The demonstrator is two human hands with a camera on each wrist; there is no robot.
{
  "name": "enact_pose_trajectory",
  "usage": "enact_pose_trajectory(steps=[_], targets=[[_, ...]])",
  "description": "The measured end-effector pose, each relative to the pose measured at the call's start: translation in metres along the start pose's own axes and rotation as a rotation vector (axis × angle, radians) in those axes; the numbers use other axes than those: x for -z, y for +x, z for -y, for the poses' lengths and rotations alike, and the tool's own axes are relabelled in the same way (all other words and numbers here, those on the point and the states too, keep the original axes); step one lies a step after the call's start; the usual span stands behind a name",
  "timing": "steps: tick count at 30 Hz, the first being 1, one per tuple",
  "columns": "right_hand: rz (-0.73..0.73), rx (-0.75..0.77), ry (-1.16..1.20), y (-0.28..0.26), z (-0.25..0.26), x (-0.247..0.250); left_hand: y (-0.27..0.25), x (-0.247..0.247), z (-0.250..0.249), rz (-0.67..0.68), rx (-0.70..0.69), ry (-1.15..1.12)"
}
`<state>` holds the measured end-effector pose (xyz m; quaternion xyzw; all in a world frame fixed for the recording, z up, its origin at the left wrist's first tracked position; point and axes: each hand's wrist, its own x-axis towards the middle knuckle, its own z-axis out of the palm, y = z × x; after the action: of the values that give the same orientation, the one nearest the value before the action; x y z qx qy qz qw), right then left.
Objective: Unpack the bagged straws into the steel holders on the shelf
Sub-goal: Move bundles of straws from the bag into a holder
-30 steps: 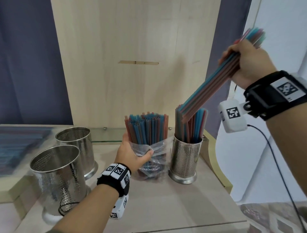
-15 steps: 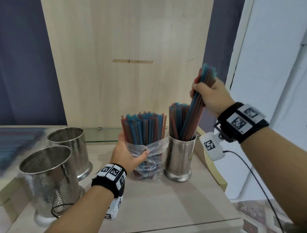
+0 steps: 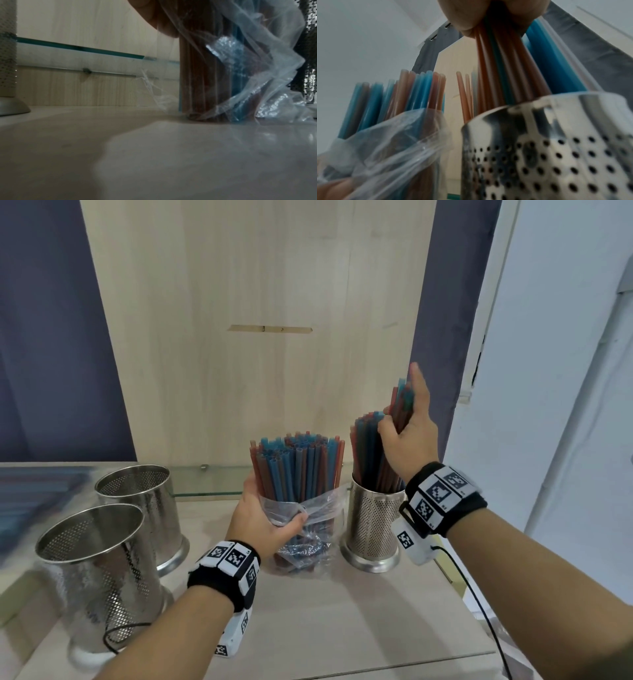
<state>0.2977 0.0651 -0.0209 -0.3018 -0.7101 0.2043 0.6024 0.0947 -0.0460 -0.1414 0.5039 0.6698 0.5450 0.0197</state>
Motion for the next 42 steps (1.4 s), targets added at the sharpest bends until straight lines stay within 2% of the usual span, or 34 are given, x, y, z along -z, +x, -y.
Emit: enact_pose_trajectory(steps=[6, 12, 16, 20, 23, 27, 31, 33, 35, 38, 42], targets=[[0.03, 0.023, -0.171, -0.001, -0.009, -0.004, 0.001, -0.001, 0.002, 0.009, 0.005, -0.007], [-0.021, 0.253, -0.325, -0.007, -0.019, -0.008, 0.002, -0.002, 0.005, 0.007, 0.007, -0.007], [0.081, 0.247, -0.347, -0.009, -0.023, -0.006, 0.002, -0.002, 0.003, 0.008, 0.001, -0.012], [0.008, 0.522, -0.585, -0.011, -0.038, -0.008, 0.0, 0.0, -0.001, -0.012, -0.005, -0.005], [-0.079, 0.6, -0.765, -0.01, -0.043, -0.005, -0.001, 0.0, -0.002, -0.001, -0.001, -0.004], [-0.04, 0.528, -0.732, -0.011, -0.033, 0.008, -0.001, 0.0, -0.003, 0.001, -0.003, -0.012], [-0.032, 0.266, -0.703, -0.015, -0.033, 0.017, -0.001, 0.0, -0.002, 0.005, 0.003, -0.017], [0.055, 0.134, -0.687, -0.018, -0.039, 0.017, -0.002, 0.0, -0.002, 0.006, 0.006, -0.017], [0.165, 0.067, -0.546, -0.019, -0.044, 0.017, -0.001, -0.001, -0.003, 0.008, 0.008, -0.019], [0.162, 0.053, -0.361, -0.018, -0.045, 0.018, -0.002, -0.002, -0.003, 0.007, 0.006, -0.019], [0.175, 0.098, -0.538, -0.018, -0.046, 0.02, -0.002, -0.002, -0.001, 0.001, 0.002, -0.013]])
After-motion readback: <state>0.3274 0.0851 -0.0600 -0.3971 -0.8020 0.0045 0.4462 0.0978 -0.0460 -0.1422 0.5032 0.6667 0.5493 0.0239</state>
